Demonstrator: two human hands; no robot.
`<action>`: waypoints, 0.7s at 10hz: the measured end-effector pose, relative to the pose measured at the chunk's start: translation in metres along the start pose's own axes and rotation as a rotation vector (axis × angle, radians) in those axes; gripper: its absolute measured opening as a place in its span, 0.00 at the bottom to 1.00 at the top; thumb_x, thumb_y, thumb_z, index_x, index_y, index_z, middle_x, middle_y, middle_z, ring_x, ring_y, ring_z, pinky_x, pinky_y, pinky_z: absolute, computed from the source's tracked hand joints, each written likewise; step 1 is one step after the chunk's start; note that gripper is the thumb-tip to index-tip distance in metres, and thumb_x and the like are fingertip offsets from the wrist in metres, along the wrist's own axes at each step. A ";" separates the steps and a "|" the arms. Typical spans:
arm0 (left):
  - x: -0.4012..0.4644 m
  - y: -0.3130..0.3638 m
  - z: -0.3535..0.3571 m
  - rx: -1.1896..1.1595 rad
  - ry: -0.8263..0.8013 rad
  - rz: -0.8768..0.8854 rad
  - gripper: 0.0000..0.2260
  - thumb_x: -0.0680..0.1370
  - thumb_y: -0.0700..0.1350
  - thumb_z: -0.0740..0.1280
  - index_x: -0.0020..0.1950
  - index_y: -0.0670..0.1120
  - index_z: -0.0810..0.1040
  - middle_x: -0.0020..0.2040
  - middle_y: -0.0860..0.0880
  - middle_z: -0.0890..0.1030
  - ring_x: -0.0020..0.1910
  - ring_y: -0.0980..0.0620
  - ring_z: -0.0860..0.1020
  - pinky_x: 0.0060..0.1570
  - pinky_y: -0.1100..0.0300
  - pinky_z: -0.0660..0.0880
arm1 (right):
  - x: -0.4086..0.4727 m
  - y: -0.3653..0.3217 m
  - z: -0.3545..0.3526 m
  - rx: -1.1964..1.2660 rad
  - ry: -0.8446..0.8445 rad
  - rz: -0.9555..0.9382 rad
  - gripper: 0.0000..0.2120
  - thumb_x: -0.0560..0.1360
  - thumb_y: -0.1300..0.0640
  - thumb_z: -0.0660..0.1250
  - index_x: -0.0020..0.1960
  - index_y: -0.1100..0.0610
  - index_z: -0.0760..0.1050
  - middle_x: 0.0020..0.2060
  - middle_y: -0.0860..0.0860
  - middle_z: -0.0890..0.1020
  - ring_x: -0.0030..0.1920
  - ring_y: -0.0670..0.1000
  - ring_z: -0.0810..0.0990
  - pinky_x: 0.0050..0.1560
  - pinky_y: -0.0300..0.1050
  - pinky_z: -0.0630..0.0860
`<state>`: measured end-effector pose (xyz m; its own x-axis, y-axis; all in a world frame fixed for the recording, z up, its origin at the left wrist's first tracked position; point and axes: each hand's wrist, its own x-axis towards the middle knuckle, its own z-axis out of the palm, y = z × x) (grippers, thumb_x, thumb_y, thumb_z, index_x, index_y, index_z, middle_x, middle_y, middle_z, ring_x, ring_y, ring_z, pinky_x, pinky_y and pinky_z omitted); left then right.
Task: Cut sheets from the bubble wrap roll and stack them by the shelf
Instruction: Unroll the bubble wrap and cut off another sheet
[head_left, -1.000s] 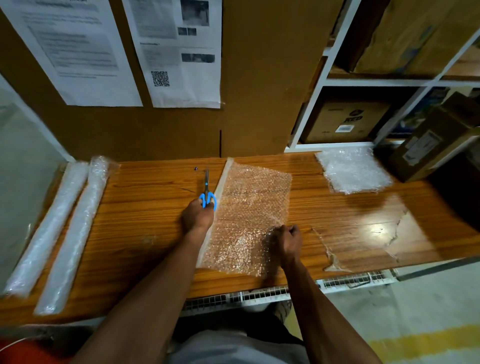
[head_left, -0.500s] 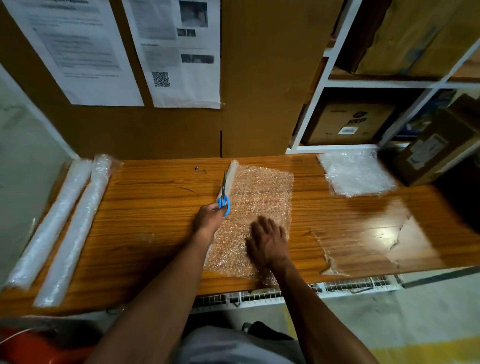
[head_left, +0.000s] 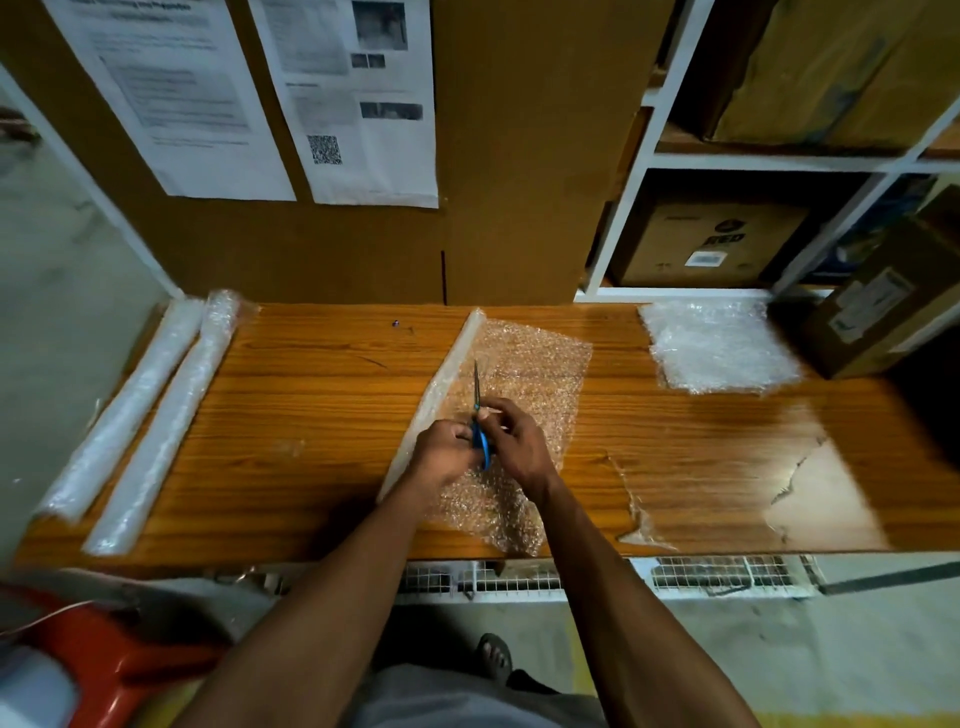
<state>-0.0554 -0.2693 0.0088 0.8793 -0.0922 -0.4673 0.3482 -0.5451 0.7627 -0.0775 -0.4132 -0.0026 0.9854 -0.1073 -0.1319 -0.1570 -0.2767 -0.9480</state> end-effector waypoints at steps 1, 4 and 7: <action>-0.012 -0.007 0.009 -0.094 0.006 0.022 0.10 0.71 0.38 0.78 0.47 0.50 0.83 0.45 0.50 0.86 0.45 0.50 0.84 0.48 0.57 0.80 | -0.002 0.013 0.003 0.058 -0.007 -0.002 0.13 0.79 0.39 0.66 0.51 0.46 0.84 0.45 0.49 0.87 0.50 0.57 0.86 0.52 0.67 0.82; -0.033 -0.048 -0.004 -0.054 -0.049 -0.057 0.10 0.69 0.44 0.82 0.43 0.40 0.86 0.39 0.45 0.87 0.35 0.50 0.83 0.39 0.55 0.81 | -0.049 0.021 0.007 -0.326 -0.057 -0.171 0.04 0.83 0.56 0.67 0.50 0.55 0.79 0.42 0.51 0.84 0.39 0.51 0.82 0.39 0.46 0.76; -0.059 -0.082 -0.047 -0.159 -0.325 -0.131 0.12 0.75 0.41 0.77 0.55 0.36 0.84 0.51 0.39 0.87 0.50 0.45 0.84 0.41 0.59 0.79 | -0.088 0.053 0.037 -0.791 -0.142 -0.241 0.12 0.76 0.52 0.72 0.57 0.55 0.81 0.58 0.55 0.81 0.54 0.59 0.80 0.51 0.47 0.78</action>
<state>-0.1207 -0.1800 -0.0049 0.6844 -0.3035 -0.6629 0.5189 -0.4359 0.7354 -0.1700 -0.3826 -0.0519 0.9885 0.1469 -0.0369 0.1115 -0.8704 -0.4795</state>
